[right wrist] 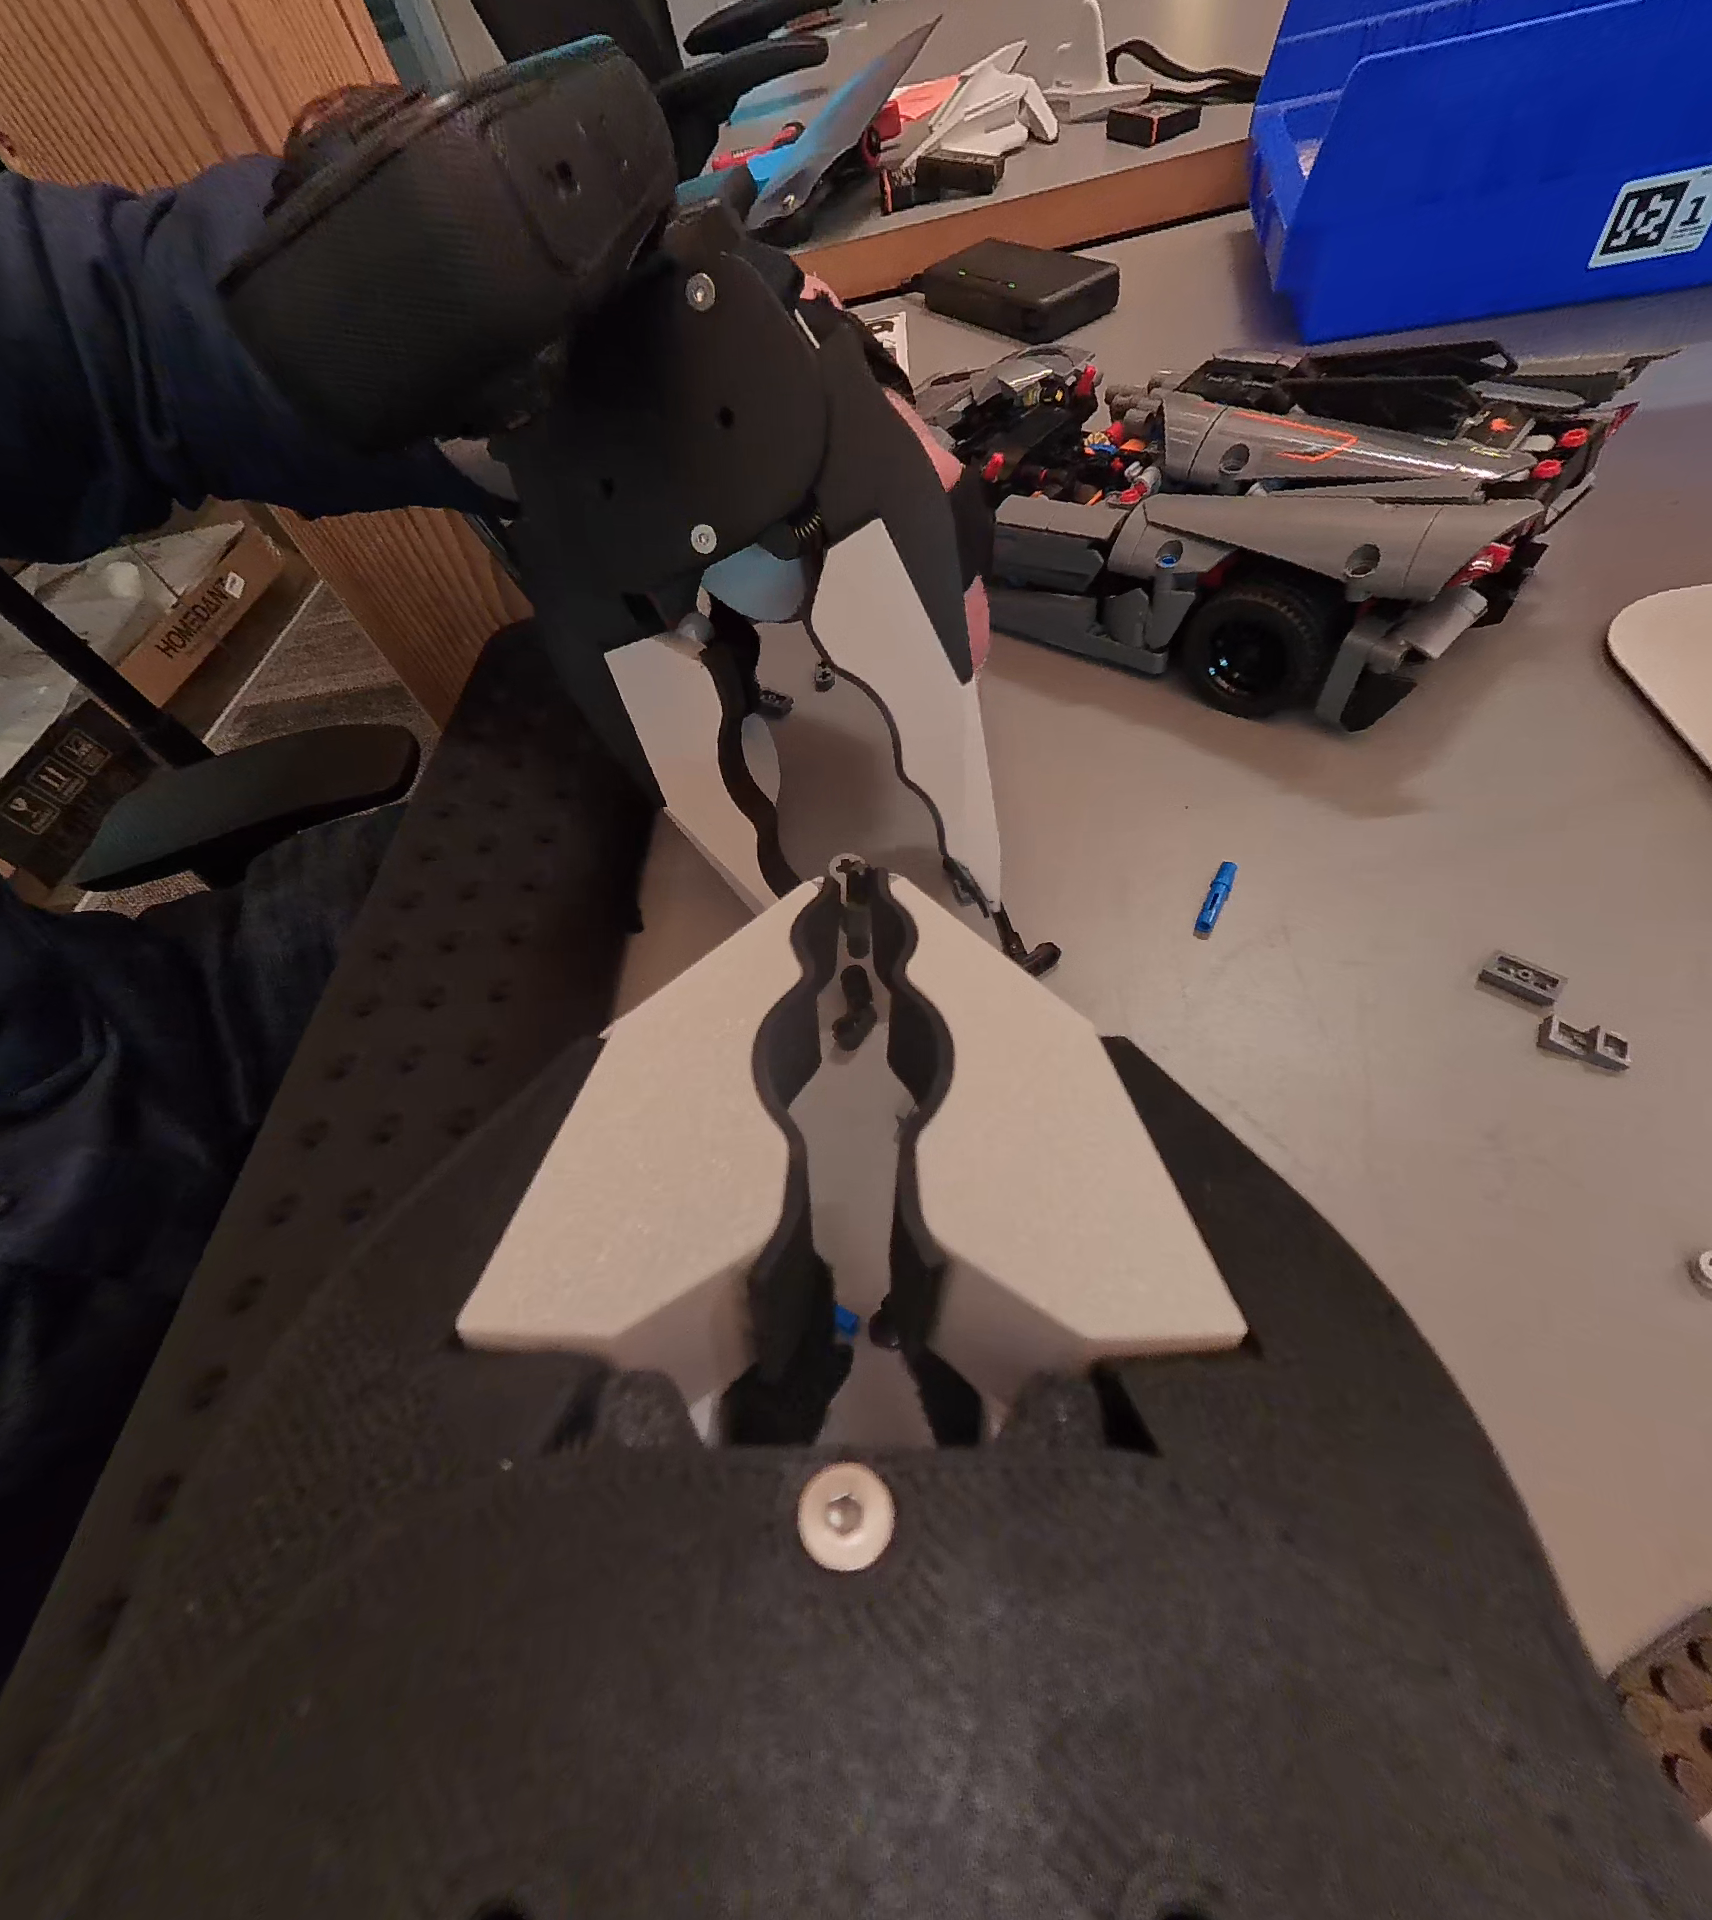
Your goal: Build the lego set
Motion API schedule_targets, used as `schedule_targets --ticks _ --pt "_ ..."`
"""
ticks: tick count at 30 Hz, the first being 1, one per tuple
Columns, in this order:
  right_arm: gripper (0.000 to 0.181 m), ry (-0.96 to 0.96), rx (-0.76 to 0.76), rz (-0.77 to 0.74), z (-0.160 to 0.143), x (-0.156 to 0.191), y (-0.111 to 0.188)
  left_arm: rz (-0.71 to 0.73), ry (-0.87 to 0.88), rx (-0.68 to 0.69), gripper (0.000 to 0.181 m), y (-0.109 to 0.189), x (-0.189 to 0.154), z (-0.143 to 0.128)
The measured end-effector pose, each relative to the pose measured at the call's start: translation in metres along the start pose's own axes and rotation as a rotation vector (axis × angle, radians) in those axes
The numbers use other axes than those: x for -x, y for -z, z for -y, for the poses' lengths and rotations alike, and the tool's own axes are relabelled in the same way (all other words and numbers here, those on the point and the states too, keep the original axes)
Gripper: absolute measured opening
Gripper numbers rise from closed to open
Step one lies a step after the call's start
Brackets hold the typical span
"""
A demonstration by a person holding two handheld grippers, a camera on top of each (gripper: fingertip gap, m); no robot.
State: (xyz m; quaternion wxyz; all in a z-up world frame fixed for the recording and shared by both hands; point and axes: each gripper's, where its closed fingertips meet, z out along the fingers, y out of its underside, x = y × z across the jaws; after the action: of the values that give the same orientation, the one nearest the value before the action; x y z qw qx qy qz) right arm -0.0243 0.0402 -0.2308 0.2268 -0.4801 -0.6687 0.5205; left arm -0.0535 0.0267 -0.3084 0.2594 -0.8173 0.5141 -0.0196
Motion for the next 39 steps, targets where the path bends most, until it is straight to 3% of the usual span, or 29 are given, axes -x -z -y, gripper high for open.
schedule_targets --ticks 39 --pt "0.003 0.01 0.022 -0.01 -0.0041 -0.001 -0.002 -0.018 0.001 0.022 0.046 -0.0047 -0.0046 -0.003"
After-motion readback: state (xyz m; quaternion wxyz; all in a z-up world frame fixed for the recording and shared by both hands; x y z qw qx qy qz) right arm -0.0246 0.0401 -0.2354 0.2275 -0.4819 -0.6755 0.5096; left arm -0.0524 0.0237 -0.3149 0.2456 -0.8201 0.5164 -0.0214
